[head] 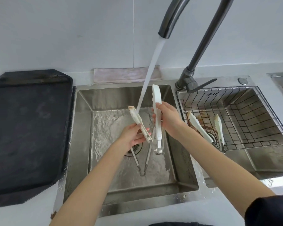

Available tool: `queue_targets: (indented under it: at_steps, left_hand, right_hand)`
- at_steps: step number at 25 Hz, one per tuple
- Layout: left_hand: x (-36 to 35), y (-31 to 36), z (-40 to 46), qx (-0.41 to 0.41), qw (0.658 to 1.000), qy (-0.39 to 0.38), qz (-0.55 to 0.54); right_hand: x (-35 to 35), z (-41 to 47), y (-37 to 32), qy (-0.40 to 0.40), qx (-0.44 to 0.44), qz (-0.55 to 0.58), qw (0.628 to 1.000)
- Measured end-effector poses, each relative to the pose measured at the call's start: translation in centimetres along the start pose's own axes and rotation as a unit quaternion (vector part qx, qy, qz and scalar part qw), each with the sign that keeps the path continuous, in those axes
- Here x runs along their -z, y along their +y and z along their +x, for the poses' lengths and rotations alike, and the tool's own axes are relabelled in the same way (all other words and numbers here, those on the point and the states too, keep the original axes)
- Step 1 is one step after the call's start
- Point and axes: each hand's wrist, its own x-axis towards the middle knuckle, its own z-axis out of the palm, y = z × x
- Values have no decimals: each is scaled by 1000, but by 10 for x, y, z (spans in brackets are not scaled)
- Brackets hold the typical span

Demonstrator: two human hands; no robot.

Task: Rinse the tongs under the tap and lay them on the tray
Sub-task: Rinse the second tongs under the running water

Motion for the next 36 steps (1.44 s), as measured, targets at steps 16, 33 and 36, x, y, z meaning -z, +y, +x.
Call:
queue_targets:
  at_steps: [16,33,36]
  left_hand:
    - [3,14,13,-6,990,7,-142]
    - [-28,61,17,-32,988,-12,-151]
    - [-27,63,10,-62,983,-66,-161]
  right_hand:
    - [7,16,35,67,-129,64,987]
    - [1,6,32,71,-212,47,973]
    - [5,10,35,77,-208,30,975]
